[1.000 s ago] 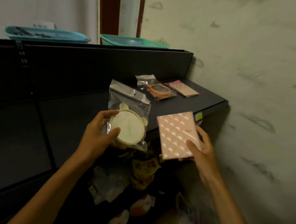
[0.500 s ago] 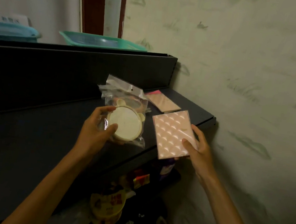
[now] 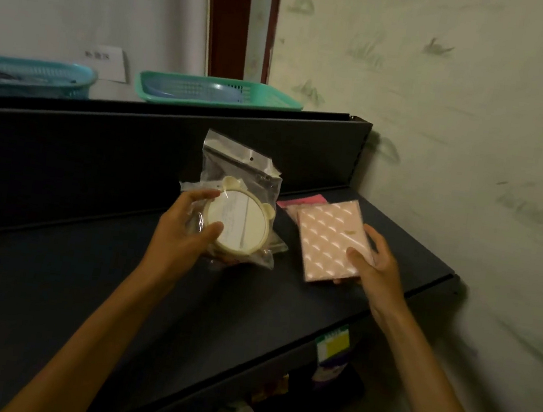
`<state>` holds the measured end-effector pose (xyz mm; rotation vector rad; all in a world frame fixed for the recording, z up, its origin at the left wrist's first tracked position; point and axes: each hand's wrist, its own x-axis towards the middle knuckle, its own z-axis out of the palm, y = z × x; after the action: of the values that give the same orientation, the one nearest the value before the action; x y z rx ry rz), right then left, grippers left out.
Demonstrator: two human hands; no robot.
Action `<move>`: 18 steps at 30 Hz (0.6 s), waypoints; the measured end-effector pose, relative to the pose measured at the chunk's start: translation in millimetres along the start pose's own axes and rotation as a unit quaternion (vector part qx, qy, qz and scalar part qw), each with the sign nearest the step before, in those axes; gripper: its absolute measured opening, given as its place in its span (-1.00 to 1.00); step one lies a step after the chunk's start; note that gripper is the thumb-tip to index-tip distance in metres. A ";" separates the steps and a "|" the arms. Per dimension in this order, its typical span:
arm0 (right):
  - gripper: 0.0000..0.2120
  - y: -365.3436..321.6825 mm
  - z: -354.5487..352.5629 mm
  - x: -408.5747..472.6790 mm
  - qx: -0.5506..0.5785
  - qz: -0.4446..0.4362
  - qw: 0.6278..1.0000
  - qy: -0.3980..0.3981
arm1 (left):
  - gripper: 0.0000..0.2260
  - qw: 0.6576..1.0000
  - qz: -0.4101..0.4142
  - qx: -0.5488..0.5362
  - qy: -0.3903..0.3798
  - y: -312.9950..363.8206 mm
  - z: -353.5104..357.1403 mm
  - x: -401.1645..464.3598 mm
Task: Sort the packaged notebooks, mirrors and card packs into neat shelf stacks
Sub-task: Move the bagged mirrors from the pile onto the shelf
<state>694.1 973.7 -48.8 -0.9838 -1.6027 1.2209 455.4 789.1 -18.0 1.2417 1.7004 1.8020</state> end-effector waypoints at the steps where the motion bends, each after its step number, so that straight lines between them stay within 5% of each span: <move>1: -0.53 2.8 -0.6 12.4 0.000 -0.001 1.000 -0.009 | -0.61 1.000 -0.001 0.009 0.008 -1.4 3.4 4.6; 11: -0.54 15.6 -5.7 112.3 -0.059 0.019 0.990 -0.130 | -0.60 0.991 -0.043 0.032 0.119 -8.3 40.5 26.8; 18: -0.51 15.9 -8.7 133.8 -0.257 -0.034 0.947 -0.188 | -0.59 0.983 -0.044 0.053 0.168 -6.2 52.2 18.4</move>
<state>662.2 1104.7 -40.1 -1.0373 -2.3163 0.9994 484.5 836.3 -23.5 0.9215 2.0215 1.9767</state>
